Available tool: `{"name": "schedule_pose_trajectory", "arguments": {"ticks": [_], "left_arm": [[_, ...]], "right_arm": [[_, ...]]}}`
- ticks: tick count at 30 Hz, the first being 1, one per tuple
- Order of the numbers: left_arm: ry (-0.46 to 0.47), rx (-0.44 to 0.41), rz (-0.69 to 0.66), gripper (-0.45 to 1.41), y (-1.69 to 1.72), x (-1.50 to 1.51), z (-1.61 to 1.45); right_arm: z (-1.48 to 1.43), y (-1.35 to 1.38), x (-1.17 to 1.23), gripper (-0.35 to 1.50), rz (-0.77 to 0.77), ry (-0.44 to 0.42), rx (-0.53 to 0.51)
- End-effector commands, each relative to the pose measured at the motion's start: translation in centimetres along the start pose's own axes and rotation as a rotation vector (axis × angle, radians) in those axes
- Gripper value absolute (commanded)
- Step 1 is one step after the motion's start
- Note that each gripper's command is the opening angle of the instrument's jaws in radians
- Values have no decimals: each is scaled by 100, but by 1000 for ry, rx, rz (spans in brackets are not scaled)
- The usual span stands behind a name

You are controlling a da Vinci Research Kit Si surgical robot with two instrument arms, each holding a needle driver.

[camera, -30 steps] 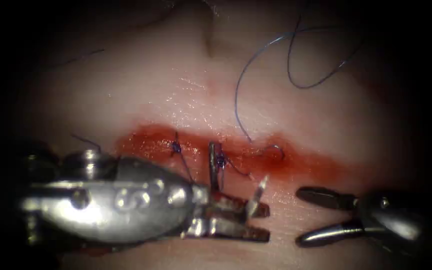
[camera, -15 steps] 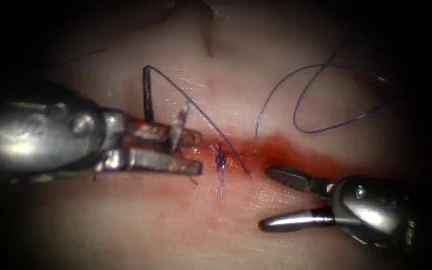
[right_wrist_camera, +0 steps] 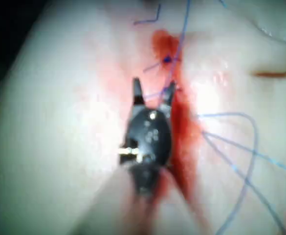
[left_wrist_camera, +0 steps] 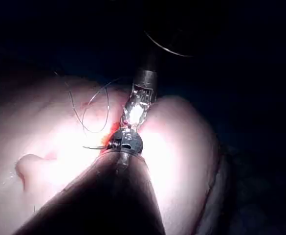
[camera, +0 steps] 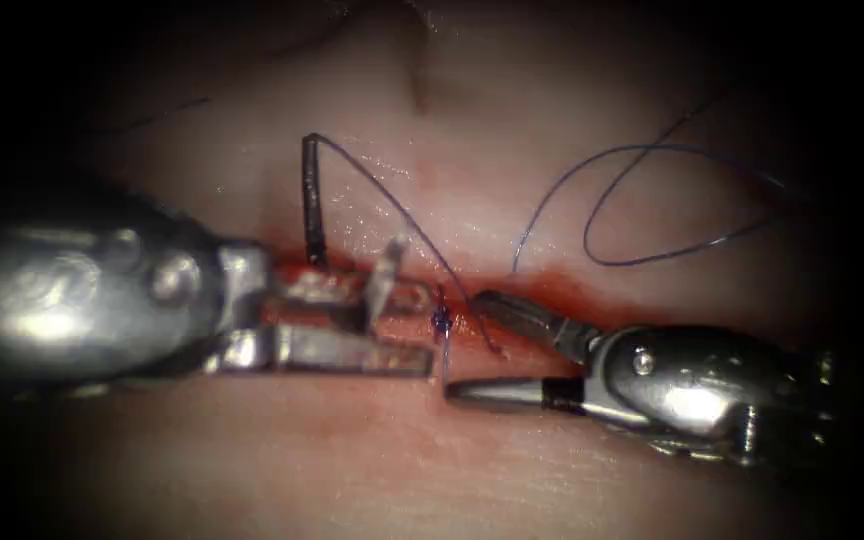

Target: Wound Closure

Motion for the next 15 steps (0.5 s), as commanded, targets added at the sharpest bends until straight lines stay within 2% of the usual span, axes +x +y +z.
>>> {"name": "schedule_pose_trajectory", "arguments": {"ticks": [1, 2, 4, 5, 11, 15], "left_arm": [[2, -2, -2, -45, 4, -1, 7], [5, -1, 1, -45, 5, 2, 6], [4, -1, -1, -45, 6, 4, 5], [4, 0, 4, -45, 7, 5, 5], [3, 0, 1, -45, 9, 8, 3], [3, 1, 3, -45, 12, 6, 3]], "right_arm": [[8, -5, -13, 32, -3, -14, 3], [9, -4, -21, 7, -13, -43, 4], [8, -2, -25, -27, -18, -67, 6], [5, -1, -28, -35, -22, -84, 9], [-14, 4, -30, -35, -23, -84, 22], [-28, -7, -28, -35, -29, -83, 34]]}}
